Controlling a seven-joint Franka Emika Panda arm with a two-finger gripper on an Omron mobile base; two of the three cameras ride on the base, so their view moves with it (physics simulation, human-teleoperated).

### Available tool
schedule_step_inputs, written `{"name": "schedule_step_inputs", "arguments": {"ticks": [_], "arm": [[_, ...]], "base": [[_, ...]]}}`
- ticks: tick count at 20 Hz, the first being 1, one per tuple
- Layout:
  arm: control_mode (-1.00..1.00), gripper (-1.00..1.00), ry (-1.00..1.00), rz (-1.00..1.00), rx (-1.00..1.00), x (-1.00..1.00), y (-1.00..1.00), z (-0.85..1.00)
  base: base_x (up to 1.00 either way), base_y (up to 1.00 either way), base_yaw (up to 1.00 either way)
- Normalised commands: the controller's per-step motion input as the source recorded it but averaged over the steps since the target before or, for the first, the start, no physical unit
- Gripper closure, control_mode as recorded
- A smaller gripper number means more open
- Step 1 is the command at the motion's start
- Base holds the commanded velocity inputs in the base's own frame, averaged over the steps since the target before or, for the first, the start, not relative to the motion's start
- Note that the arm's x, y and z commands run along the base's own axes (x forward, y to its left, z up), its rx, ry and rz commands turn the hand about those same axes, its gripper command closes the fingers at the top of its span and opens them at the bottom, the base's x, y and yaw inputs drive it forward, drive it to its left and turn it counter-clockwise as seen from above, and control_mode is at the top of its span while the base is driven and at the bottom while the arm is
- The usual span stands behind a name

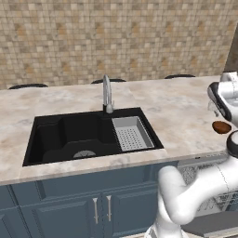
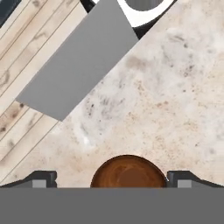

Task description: Pick up the cup and bowl from the counter, place them in the dishwasher, and close the dishwasher door.

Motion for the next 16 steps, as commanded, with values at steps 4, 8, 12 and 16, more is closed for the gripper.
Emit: {"name": "schedule_step_inputs", "arguments": {"ticks": [4, 8, 12, 16], "arm": [[-1.00, -1.00, -0.14, 0.10, -0.14, -0.69, 0.61, 0.00], [-1.00, -1.00, -0.14, 0.02, -0.03, -0.36, 0.18, 0.00], [-1.00, -1.00, -0.10, 0.04, 0.00, -0.05, -0.12, 0.00], [-1.00, -1.00, -0.04, 0.04, 0.00, 0.00, -0.42, 0.00]], "base": [[0.00, 0.00, 0.00], [0.00, 0.00, 0.00], [0.00, 0.00, 0.00], [0.00, 0.00, 0.00]]}}
